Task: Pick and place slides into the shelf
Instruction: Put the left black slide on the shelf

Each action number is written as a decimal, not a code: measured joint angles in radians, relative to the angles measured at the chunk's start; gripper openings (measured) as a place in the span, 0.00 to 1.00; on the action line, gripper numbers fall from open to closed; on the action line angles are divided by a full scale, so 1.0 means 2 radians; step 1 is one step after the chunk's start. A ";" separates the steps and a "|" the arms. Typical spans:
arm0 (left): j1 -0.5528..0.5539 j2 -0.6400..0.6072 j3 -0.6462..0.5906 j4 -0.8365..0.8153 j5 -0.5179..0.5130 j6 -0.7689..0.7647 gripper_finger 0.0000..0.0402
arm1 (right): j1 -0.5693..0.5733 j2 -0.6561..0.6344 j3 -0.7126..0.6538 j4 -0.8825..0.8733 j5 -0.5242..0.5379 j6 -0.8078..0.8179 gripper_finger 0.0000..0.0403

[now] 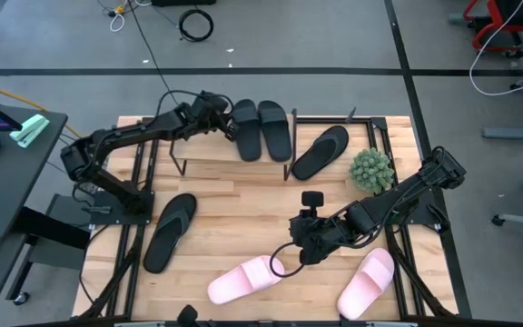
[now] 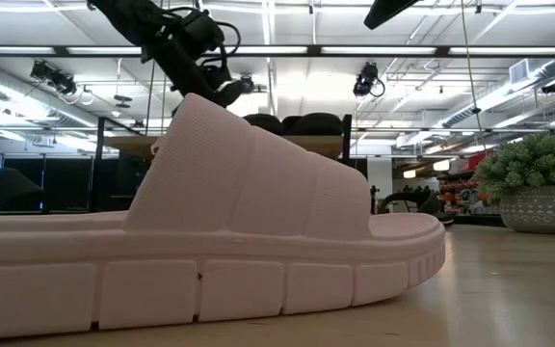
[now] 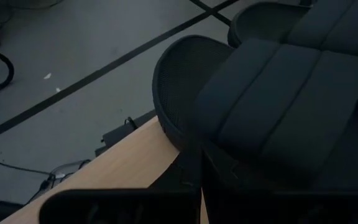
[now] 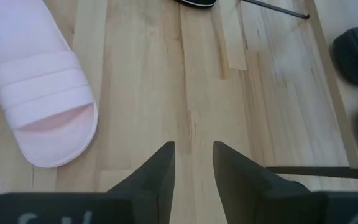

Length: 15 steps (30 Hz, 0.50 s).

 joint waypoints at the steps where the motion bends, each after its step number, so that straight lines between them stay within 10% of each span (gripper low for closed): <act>1: -0.003 0.003 0.000 0.006 0.000 0.000 0.00 | 0.000 0.000 0.000 0.000 0.000 0.000 0.28; 15: -0.034 0.024 0.029 0.026 0.006 0.008 0.00 | 0.000 0.000 0.000 0.001 0.023 0.006 0.28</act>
